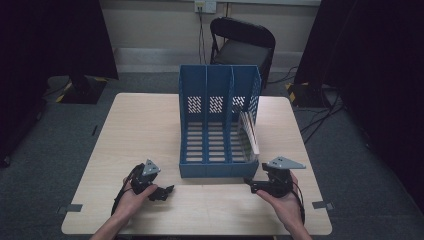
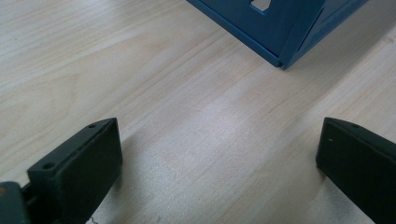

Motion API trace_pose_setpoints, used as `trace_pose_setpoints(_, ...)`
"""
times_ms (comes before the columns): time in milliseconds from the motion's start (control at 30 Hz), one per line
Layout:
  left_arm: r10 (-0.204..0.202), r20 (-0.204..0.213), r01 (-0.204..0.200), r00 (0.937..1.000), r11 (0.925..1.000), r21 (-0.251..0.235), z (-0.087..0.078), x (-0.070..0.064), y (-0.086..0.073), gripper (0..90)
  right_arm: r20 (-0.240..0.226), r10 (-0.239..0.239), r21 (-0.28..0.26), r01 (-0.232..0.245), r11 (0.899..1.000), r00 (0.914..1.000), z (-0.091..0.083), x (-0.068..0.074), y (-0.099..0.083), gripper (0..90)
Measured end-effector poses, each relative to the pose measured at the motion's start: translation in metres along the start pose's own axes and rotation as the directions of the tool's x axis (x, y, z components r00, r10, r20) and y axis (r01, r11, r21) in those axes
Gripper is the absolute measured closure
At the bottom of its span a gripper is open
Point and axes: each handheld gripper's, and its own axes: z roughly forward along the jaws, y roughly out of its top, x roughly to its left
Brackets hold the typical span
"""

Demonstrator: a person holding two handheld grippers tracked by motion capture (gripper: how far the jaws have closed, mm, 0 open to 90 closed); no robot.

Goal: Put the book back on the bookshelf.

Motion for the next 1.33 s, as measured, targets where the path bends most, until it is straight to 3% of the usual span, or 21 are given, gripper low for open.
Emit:
trace_pose_setpoints(100, 0.0, -0.002, 0.0, 1.0, 1.0, 0.001, 0.0, 0.0, 0.0, 0.1, -0.015, -0.002, 0.017, 0.003, 1.0, 0.9999, 0.002, 0.003, -0.004, 14.5)
trace_pose_setpoints(167, -0.008, -0.003, 0.008, 1.0, 1.0, 0.001, 0.0, -0.001, 0.0, 0.1, -0.044, 0.005, 0.065, -0.002, 0.998, 0.999, 0.006, 0.004, -0.01, 14.5)
trace_pose_setpoints(300, -0.01, -0.005, 0.01, 0.9999, 1.0, 0.001, 0.0, -0.002, 0.0, 0.0, -0.051, 0.007, 0.102, -0.002, 0.995, 0.9987, 0.011, 0.005, -0.02, 14.7)
trace_pose_setpoints(433, -0.013, -0.008, 0.013, 0.9999, 0.9999, -0.001, 0.0, -0.003, 0.0, 0.0, -0.044, 0.006, 0.127, -0.001, 0.992, 0.999, 0.018, 0.005, -0.028, 14.7)
trace_pose_setpoints(633, -0.016, -0.009, 0.016, 0.9998, 0.9999, -0.002, 0.001, -0.004, 0.0, 0.0, -0.029, -0.01, 0.208, 0.016, 0.978, 0.9995, 0.036, 0.005, -0.039, 15.2)
trace_pose_setpoints(867, -0.015, -0.009, 0.015, 0.9998, 0.9999, -0.001, 0.001, -0.004, 0.0, 0.0, -0.027, -0.033, 0.222, 0.038, 0.974, 0.9991, 0.045, 0.013, -0.044, 17.8)
trace_pose_setpoints(900, -0.016, -0.009, 0.016, 0.9998, 0.9999, -0.002, 0.001, -0.004, 0.0, 0.0, -0.004, -0.061, 0.209, 0.061, 0.976, 0.9981, 0.046, 0.016, -0.046, 16.7)
trace_pose_setpoints(1000, -0.016, -0.008, 0.016, 0.9998, 0.9999, -0.001, 0.001, -0.004, 0.001, 0.0, 0.009, -0.083, 0.189, 0.079, 0.979, 0.9965, 0.048, 0.02, -0.049, 13.8)
trace_pose_setpoints(1033, -0.016, -0.008, 0.016, 0.9998, 0.9999, -0.002, 0.001, -0.004, 0.0, 0.0, 0.029, -0.114, 0.179, 0.107, 0.978, 0.9931, 0.049, 0.023, -0.052, 13.2)
trace_pose_setpoints(1100, -0.015, -0.008, 0.015, 0.9998, 0.9999, -0.002, 0.001, -0.004, 0.0, 0.0, 0.035, -0.112, 0.147, 0.106, 0.983, 0.9931, 0.049, 0.026, -0.056, 13.0)
trace_pose_setpoints(1333, -0.015, -0.008, 0.015, 0.9998, 0.9999, -0.002, 0.001, -0.004, 0.0, 0.0, 0.041, -0.109, 0.147, 0.102, 0.984, 0.9932, 0.049, 0.026, -0.056, 12.9)
